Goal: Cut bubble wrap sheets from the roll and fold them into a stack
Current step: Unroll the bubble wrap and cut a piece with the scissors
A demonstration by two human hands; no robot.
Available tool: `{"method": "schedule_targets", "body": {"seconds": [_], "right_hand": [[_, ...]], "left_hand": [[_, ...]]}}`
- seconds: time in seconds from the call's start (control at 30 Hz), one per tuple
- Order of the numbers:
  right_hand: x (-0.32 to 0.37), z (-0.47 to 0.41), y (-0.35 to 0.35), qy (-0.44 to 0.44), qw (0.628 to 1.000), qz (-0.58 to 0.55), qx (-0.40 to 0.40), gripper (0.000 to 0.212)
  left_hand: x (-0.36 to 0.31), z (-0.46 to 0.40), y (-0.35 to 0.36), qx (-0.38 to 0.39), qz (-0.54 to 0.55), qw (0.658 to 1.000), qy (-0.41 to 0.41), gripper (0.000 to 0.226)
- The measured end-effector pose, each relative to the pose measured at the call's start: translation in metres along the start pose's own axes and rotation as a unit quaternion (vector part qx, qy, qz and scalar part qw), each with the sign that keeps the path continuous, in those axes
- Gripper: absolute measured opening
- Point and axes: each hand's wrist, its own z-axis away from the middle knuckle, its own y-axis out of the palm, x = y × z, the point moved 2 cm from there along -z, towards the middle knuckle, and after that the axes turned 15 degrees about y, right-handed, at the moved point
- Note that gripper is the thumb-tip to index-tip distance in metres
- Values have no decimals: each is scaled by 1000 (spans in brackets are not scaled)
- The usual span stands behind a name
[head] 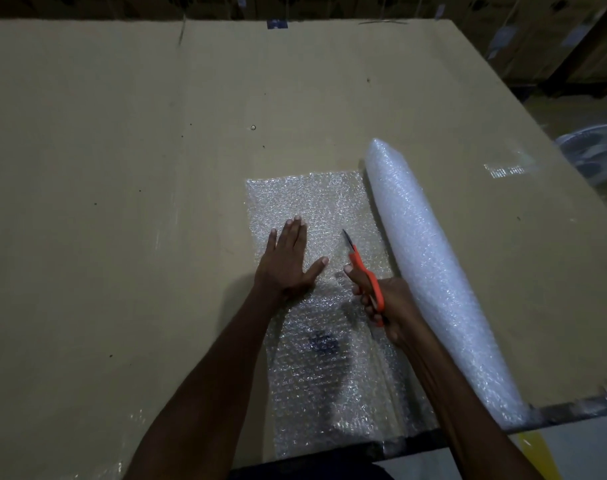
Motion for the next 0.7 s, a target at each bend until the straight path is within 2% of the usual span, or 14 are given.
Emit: {"method": "schedule_targets", "body": {"seconds": [0.7], "right_hand": [[22, -12, 12, -3, 1000, -1, 14, 44]], "left_hand": [[1, 0, 1, -4, -11, 1000, -2, 92]]}}
